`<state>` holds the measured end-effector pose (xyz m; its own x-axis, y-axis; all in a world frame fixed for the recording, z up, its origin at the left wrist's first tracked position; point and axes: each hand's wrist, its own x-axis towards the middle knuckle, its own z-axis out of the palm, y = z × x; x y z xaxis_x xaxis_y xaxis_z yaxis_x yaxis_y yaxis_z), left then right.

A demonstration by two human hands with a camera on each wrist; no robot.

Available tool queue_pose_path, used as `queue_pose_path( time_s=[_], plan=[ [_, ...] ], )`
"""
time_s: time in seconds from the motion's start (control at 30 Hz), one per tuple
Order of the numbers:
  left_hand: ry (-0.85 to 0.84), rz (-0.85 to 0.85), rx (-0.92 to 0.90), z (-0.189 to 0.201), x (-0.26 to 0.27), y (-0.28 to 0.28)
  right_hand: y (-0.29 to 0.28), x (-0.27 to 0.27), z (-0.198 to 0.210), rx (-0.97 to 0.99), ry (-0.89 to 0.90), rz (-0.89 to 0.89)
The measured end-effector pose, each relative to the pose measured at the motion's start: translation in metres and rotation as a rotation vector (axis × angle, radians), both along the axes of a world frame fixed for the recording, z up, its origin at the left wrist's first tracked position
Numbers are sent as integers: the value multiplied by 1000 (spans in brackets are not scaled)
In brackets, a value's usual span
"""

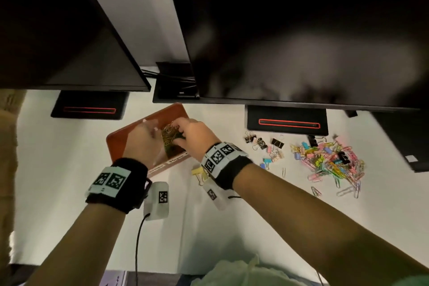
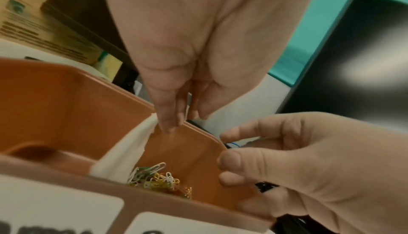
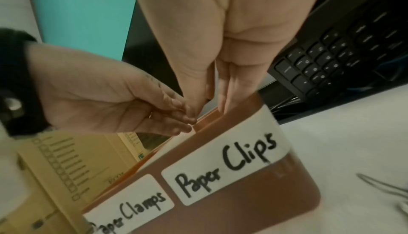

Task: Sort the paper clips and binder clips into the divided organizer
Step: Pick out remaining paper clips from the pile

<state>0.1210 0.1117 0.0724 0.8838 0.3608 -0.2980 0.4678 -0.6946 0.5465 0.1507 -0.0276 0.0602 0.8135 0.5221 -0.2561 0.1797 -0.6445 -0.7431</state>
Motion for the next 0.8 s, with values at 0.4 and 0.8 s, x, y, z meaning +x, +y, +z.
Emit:
queue_pose_path(
  time_s=[0.4, 0.8],
  plan=[
    [-31, -633, -237, -47, -43, -146, -235, -67, -64, -353, -56, -3],
    [135, -870, 173, -98, -38, -221, -255, -61, -84, -357, -23, 87]
  ],
)
